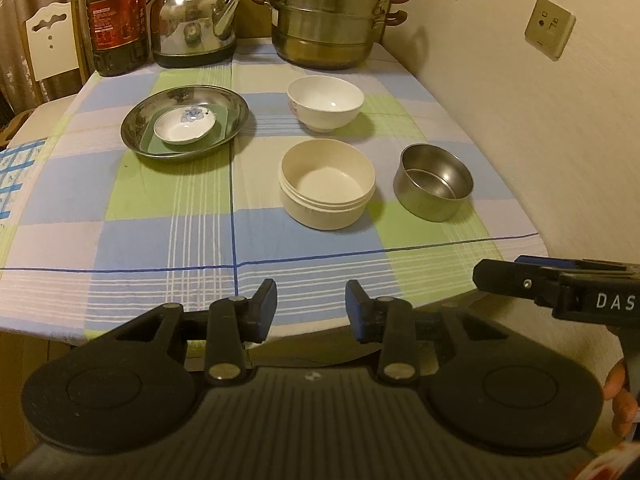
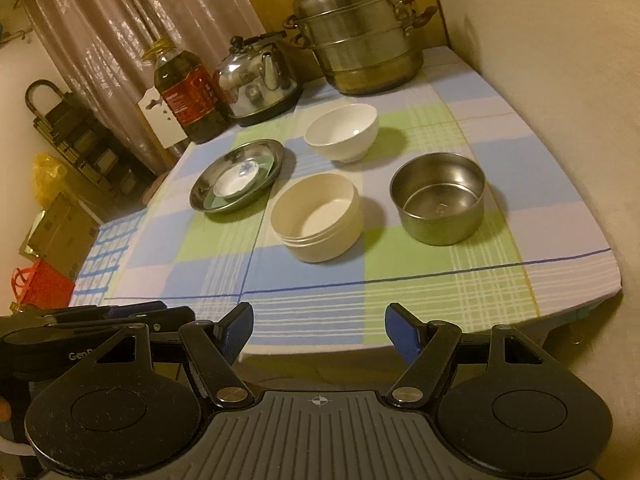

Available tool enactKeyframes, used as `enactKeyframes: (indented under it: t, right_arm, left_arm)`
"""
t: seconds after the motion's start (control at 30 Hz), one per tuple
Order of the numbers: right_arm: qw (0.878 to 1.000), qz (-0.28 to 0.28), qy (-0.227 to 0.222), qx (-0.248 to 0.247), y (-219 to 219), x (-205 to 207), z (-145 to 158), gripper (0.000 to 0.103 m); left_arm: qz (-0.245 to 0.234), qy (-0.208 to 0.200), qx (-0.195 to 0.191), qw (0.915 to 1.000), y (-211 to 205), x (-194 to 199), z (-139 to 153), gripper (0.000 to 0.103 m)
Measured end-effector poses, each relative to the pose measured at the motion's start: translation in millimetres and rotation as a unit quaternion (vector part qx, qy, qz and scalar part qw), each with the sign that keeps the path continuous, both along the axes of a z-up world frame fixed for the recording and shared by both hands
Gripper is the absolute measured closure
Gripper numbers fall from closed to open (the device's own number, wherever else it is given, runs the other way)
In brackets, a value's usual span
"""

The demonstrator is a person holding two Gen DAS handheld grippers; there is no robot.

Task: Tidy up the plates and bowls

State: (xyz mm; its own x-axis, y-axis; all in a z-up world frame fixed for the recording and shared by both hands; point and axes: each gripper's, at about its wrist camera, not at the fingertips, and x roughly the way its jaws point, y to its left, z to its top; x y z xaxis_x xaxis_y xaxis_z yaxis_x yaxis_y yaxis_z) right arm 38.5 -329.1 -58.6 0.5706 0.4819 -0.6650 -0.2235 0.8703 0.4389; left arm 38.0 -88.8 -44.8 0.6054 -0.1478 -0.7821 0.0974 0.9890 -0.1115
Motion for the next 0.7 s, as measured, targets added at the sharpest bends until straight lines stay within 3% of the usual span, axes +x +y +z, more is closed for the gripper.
enactKeyframes:
  t: [0.7]
  right_arm:
    - [0.999, 0.01, 0.035, -0.023, 18, 32, -15, 0.03]
  left_arm:
    - [0.013, 0.039, -0.015, 0.999, 15, 34, -16, 0.069]
